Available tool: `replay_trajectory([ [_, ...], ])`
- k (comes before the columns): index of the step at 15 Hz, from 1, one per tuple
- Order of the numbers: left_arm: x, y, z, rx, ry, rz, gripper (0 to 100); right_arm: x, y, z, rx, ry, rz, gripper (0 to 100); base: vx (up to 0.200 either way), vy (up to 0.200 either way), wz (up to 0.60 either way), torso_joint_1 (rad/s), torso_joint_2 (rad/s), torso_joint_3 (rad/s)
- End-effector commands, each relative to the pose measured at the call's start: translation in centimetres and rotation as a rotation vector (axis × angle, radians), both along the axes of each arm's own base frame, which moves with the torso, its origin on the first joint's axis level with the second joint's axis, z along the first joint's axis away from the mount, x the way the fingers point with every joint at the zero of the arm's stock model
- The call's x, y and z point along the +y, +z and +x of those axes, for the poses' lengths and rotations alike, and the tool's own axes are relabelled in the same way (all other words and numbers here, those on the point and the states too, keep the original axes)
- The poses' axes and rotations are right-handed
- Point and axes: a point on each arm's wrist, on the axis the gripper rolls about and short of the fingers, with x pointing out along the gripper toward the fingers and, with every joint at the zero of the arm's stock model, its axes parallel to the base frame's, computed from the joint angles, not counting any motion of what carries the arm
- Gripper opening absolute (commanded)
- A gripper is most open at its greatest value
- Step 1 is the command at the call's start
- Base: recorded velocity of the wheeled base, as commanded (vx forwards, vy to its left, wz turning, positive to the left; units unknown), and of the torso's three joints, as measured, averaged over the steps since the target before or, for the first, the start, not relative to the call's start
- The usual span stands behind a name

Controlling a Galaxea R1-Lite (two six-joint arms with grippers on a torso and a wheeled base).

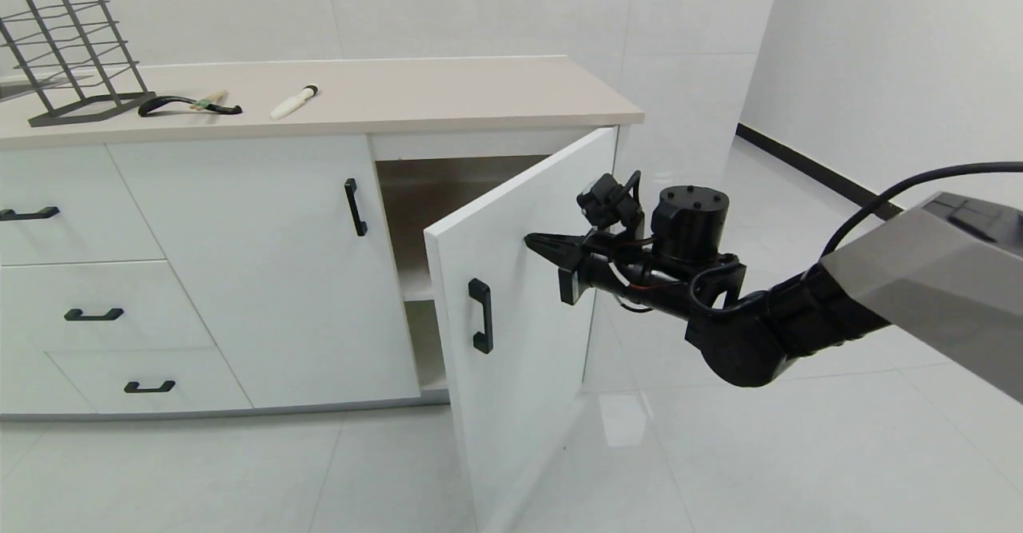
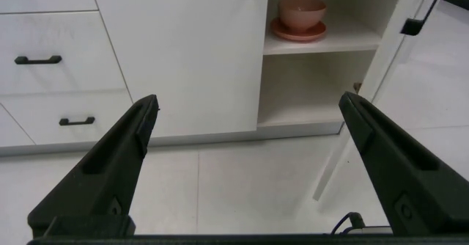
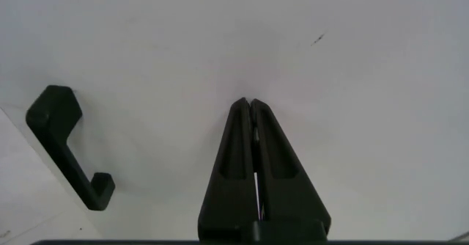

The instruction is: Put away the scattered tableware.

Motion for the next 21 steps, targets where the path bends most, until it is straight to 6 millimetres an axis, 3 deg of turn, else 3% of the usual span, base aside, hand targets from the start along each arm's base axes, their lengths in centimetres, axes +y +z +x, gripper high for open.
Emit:
replay_trajectory([
  [1, 0.0, 0.0, 0.0, 0.001, 0.002, 0.0, 100, 0.6, -1.1, 1.0, 0.004, 0.0, -0.003, 0, 0.0, 0.0, 0.0, 0.0, 0.0, 0.0],
  [12, 0.0, 0.0, 0.0, 0.001, 0.002, 0.0, 100, 3.6, -3.6, 6.2, -0.089, -0.052, 0.123, 0, 0.0, 0.0, 0.0, 0.0, 0.0, 0.0],
  [15, 0.0, 0.0, 0.0, 0.001, 0.0, 0.0, 100, 3.6, -3.7, 6.7, -0.101, -0.056, 0.13, 0, 0.0, 0.0, 0.0, 0.0, 0.0, 0.0],
  [17, 0.0, 0.0, 0.0, 0.001, 0.0, 0.0, 100, 3.1, -2.3, 5.5, -0.093, -0.053, 0.125, 0, 0.0, 0.0, 0.0, 0.0, 0.0, 0.0],
  [19, 0.0, 0.0, 0.0, 0.001, 0.0, 0.002, 100, 0.9, 0.6, 1.3, -0.062, -0.045, 0.105, 0, 0.0, 0.0, 0.0, 0.0, 0.0, 0.0],
  [20, 0.0, 0.0, 0.0, 0.001, 0.0, 0.002, 100, 0.6, 1.0, 0.8, -0.062, -0.045, 0.105, 0, 0.0, 0.0, 0.0, 0.0, 0.0, 0.0],
  [21, 0.0, 0.0, 0.0, 0.001, 0.0, 0.002, 100, -2.2, 2.4, -3.3, -0.037, -0.047, 0.087, 0, 0.0, 0.0, 0.0, 0.0, 0.0, 0.0],
])
